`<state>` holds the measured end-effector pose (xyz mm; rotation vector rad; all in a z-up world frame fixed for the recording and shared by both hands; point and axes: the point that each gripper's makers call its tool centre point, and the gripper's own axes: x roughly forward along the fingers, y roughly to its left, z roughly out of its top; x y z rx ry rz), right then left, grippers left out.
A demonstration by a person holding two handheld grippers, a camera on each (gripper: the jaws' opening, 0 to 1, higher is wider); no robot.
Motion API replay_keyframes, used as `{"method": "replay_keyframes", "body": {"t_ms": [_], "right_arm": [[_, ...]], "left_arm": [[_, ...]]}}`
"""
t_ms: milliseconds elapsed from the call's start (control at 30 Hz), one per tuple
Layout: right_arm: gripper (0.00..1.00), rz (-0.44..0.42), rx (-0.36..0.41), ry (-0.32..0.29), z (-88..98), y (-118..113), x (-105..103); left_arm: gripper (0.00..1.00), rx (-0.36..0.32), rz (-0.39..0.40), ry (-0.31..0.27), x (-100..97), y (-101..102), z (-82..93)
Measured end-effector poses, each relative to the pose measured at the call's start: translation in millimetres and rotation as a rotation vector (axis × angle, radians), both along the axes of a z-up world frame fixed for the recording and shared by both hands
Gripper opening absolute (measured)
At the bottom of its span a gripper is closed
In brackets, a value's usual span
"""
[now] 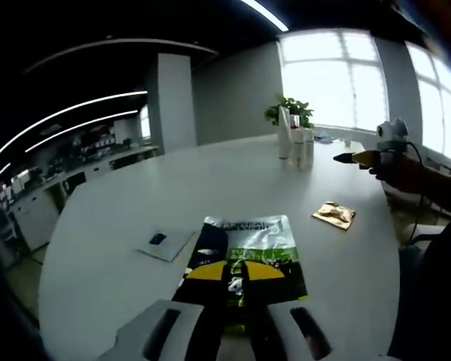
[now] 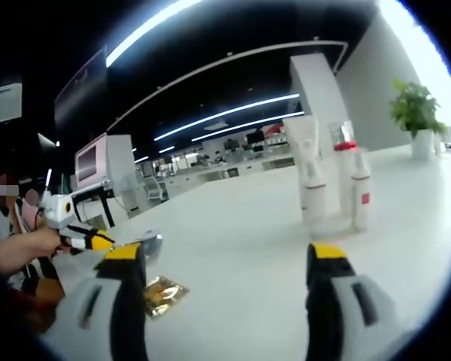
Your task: Arrange the skincare products in the storage area until every visible bottle or jar stands upright without overlapping.
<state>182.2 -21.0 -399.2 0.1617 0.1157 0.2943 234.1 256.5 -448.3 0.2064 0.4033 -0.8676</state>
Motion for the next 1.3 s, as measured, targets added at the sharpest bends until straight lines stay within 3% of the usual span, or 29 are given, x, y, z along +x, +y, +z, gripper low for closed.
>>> {"method": "replay_keyframes", "body": {"t_ms": [200,767,900,933,1033,1300], "right_arm": [[0.88,0.008,0.008,0.0,1.1,1.2,1.7],[0.88,0.056,0.027,0.021,-5.2,14.0,2.6],[0.88,0.072,0.036,0.02,-4.0,17.3,1.9],[0.87,0.077,0.038,0.021,-3.8,18.5,1.8],[0.81,0.123,0.077,0.025,-1.9,29.7,0.5],[0.79,0.232,0.145,0.081,-4.8,68.7,3.4]], "left_arm": [[0.0,0.022,-0.006,-0.005,0.4,2.5,-2.3],[0.0,0.045,-0.001,0.019,0.5,5.6,-11.7],[0.0,0.098,0.003,0.065,-1.4,10.1,-26.8],[0.0,0.071,0.012,0.064,0.2,8.7,-24.4],[0.0,0.063,0.017,0.069,1.0,9.5,-24.1],[0.0,0.07,0.018,0.063,2.8,11.1,-25.3]]}}
